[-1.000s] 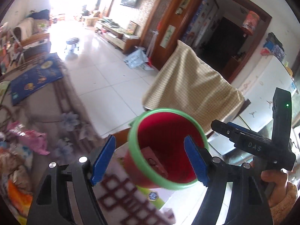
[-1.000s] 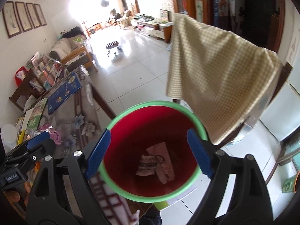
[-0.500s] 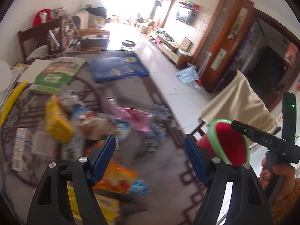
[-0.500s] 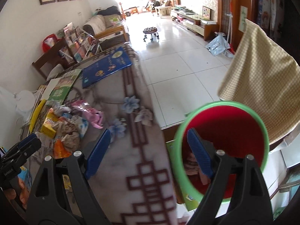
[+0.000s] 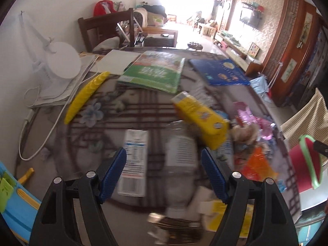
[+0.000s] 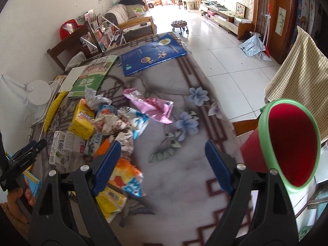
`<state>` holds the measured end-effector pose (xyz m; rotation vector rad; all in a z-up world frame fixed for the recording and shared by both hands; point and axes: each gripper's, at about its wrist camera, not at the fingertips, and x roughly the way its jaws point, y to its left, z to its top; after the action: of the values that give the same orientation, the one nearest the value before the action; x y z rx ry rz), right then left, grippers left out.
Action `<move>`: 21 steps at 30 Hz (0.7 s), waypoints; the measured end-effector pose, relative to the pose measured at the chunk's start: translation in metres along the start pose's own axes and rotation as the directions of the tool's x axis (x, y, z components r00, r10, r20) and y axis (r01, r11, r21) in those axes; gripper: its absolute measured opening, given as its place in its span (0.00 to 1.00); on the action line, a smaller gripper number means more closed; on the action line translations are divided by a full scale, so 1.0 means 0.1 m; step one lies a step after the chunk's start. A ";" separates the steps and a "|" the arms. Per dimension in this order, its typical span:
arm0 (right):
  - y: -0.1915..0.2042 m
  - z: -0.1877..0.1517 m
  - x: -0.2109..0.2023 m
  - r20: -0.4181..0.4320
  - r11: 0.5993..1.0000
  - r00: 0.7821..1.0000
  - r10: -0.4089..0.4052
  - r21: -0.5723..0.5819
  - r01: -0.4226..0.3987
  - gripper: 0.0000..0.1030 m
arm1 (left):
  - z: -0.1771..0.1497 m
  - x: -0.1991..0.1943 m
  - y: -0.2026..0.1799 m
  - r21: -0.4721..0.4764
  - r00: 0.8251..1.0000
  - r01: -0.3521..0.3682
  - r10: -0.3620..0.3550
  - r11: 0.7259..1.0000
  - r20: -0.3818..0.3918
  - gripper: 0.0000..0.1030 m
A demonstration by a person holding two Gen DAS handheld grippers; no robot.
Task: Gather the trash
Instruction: 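Move both open tools back over the trash on the table, then grasp the white milk carton with the left tool while the right tool grasps the clear plastic bottle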
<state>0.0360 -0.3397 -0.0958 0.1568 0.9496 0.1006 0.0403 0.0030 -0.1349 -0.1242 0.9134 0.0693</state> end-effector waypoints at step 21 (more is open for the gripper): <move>0.72 -0.18 -0.01 -0.024 0.999 0.999 -0.022 -0.036 0.021 0.80 | -0.05 0.99 0.51 -0.049 0.971 0.052 -0.062 0.997 -0.231 0.34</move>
<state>0.0197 -0.2679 -0.0928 0.1126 0.9731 0.0997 0.0908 0.0534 -0.2204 -0.2011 1.1416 0.0211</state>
